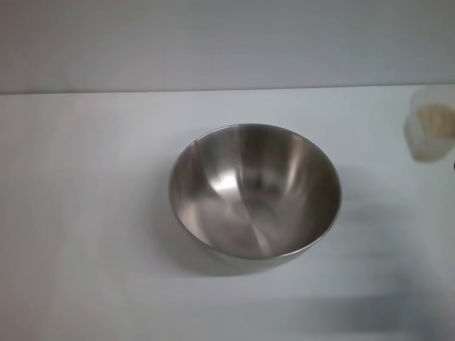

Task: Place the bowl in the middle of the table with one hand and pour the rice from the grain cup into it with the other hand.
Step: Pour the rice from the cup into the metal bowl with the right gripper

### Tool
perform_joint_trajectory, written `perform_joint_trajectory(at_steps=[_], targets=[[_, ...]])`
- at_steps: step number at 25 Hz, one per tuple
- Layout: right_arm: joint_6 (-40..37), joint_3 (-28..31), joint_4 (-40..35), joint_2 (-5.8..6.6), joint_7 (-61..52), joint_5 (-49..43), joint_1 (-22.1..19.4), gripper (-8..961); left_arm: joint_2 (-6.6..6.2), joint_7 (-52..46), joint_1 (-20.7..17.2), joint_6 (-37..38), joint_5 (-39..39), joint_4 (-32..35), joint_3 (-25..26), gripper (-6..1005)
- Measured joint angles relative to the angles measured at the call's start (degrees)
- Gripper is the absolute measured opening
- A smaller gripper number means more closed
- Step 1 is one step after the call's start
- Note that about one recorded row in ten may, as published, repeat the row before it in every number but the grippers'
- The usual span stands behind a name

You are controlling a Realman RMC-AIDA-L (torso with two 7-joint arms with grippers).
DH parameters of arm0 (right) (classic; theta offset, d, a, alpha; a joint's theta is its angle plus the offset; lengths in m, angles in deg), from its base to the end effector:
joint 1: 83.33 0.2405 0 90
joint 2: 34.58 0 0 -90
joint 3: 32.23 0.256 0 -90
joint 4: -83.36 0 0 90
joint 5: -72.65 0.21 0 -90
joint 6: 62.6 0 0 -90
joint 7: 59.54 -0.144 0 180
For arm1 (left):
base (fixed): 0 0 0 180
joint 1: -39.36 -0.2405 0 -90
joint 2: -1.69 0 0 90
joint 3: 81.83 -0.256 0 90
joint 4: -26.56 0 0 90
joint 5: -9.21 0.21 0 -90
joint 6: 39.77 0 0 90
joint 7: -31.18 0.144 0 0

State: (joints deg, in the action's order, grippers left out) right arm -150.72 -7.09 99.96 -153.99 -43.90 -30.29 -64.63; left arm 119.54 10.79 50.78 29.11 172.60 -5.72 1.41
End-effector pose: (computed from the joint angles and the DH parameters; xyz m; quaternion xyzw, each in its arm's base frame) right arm 0.3090 0.2800 -0.0026 -0.6264 0.0875 0.2932 0.7169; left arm -0.3084 0.3189 0.0574 -0.5889 -0.2124 -0.4586 0.6307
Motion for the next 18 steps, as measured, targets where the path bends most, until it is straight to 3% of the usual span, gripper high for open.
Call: perform_joint_trajectory(at_steps=[7,10,18], targets=[[-3.85,-1.22,-1.91,-0.05,3.45,-2.12,5.44,14,0.00,0.00,0.33,-0.29,0.00,-0.05,-0.19,688],[-3.66,-1.85,-1.55,-0.19,11.08,-4.96,7.84,13,0.00,0.00,0.57,-0.36,0.00,0.08,-0.21,688],[-2.60,-2.63,-0.74,-0.22,27.12,-9.67,9.53,13,0.02,0.00,0.71,-0.43,0.00,0.15,-0.19,688]])
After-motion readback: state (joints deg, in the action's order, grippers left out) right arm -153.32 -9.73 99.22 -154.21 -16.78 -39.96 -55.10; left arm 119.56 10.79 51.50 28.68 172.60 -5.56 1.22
